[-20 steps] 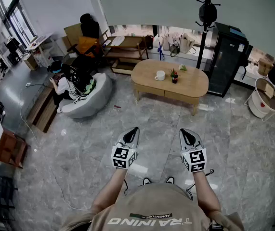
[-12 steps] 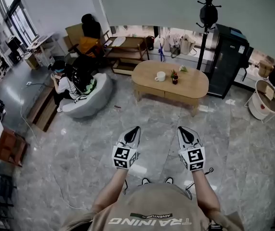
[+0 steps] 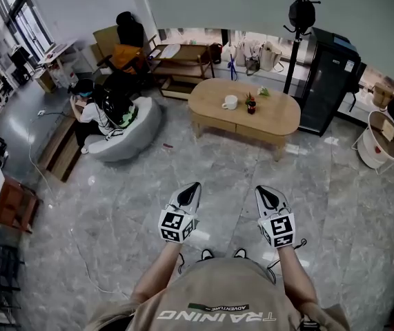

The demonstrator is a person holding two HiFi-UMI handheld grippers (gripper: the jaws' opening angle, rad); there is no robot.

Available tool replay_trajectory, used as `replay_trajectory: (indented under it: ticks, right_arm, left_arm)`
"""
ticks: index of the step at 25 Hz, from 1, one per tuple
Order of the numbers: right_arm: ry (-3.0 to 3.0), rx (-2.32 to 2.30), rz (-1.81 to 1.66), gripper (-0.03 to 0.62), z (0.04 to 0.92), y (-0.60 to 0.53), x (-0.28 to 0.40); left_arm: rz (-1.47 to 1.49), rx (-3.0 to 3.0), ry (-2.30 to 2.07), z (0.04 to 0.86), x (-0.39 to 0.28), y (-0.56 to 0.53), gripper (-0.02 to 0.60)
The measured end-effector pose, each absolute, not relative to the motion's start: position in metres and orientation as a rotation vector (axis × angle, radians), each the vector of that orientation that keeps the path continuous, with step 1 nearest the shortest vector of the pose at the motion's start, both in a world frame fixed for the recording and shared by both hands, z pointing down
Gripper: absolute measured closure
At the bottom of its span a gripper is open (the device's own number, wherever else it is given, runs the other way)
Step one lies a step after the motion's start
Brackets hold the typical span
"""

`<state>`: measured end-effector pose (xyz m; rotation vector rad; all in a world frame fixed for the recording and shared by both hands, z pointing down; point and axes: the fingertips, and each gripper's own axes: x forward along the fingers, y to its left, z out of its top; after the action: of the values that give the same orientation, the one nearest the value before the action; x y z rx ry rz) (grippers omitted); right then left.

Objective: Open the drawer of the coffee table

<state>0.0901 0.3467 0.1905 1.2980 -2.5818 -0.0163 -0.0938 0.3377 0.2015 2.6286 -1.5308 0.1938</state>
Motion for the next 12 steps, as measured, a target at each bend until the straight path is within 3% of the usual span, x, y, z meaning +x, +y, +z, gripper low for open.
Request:
replay_trajectory:
  ticks: [12]
  right_arm:
    - [-2.636, 1.114, 0.181, 0.589, 0.249, 0.359, 0.097]
  left_arm:
    - [0.284, 2.539, -1.565, 0.237, -0.091, 0.331, 0.584]
